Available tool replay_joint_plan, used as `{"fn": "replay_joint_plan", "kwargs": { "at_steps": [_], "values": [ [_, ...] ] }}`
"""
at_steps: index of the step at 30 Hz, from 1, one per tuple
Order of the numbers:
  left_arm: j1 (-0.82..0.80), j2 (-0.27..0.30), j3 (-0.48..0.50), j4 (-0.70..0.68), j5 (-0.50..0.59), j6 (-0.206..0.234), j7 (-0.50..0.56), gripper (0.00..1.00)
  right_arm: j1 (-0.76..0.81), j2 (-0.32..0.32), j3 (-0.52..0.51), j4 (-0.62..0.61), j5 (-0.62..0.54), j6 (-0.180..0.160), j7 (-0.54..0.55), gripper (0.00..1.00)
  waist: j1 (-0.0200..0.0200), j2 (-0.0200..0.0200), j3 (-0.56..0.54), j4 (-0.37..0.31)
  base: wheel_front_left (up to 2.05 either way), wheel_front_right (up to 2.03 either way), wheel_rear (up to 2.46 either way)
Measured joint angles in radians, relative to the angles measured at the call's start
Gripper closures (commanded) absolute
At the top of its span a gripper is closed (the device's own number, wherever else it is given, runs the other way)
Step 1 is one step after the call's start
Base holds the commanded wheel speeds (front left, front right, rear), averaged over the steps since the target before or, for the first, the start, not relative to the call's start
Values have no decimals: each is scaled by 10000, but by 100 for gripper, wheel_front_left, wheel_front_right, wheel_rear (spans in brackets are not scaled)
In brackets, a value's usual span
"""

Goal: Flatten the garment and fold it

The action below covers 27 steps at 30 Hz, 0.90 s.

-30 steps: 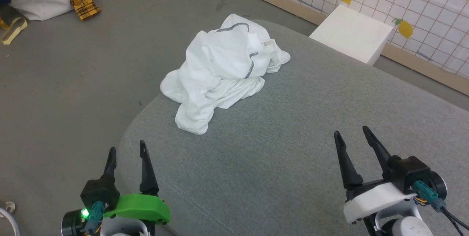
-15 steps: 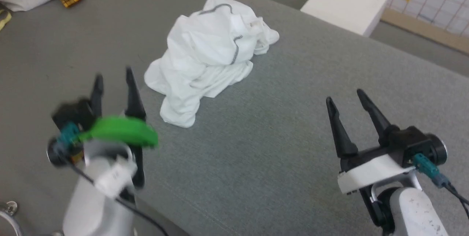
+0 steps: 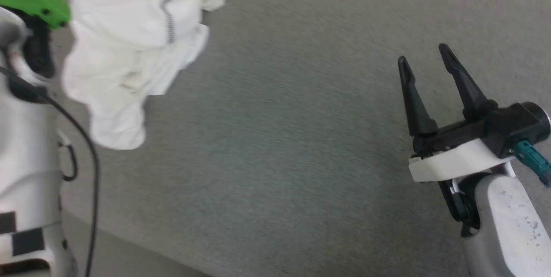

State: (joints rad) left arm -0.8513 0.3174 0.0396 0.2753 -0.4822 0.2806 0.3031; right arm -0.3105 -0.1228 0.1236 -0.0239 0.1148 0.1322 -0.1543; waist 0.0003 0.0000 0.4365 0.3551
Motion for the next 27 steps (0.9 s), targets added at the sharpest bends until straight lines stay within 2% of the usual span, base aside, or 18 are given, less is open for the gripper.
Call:
{"fn": "replay_joint_plan", "kwargs": {
  "at_steps": [5, 9, 14, 17, 18, 19, 20, 23, 27],
  "values": [
    [-102, 765, 660, 171, -435, 1007, 2451, 0, -392, 69, 307, 313, 247, 0, -366, 0, 1, 0, 967, -1023, 0, 0, 0],
    [583, 1139, 1122, -238, -644, 1806, 3900, 0, -536, 111, 374, 589, 368, 0, -589, 0, 1, 0, 1605, -1815, 0, 0, 0],
    [2021, 1198, 1388, -936, -796, 2575, 5181, 0, -784, 222, 489, 583, 382, 8, -851, 0, -1, 0, 2252, -2611, 0, 0, 0],
    [2478, 1465, 1674, -1649, -974, 2951, 5818, 0, -908, 322, 562, 543, 380, 10, -940, 0, -3, 0, 2521, -2988, 0, 0, 0],
    [2628, 1551, 1764, -1896, -999, 3062, 5975, 5, -951, 355, 602, 539, 380, 10, -974, 0, -3, 0, 2588, -3101, 0, 0, 0],
    [2766, 1603, 1827, -2142, -999, 3116, 6034, 64, -979, 380, 635, 543, 380, 10, -1009, 0, -3, 0, 2631, -3197, 0, 0, 0],
    [2887, 1639, 1858, -2328, -988, 3116, 6021, 100, -994, 393, 658, 546, 380, 10, -1018, 0, -3, 1, 2647, -3261, 0, 0, 0],
    [3185, 1697, 1774, -2713, -700, 2800, 5152, 100, -1008, 399, 686, 719, 382, 8, -1028, 0, -3, 0, 2523, -3380, 0, 0, 0],
    [3291, 1638, 1651, -2671, 228, 2219, 2376, 100, -912, 387, 591, 1131, 412, 8, -1028, 0, -2, 0, 2154, -3462, 0, 0, 0]
  ]
}}
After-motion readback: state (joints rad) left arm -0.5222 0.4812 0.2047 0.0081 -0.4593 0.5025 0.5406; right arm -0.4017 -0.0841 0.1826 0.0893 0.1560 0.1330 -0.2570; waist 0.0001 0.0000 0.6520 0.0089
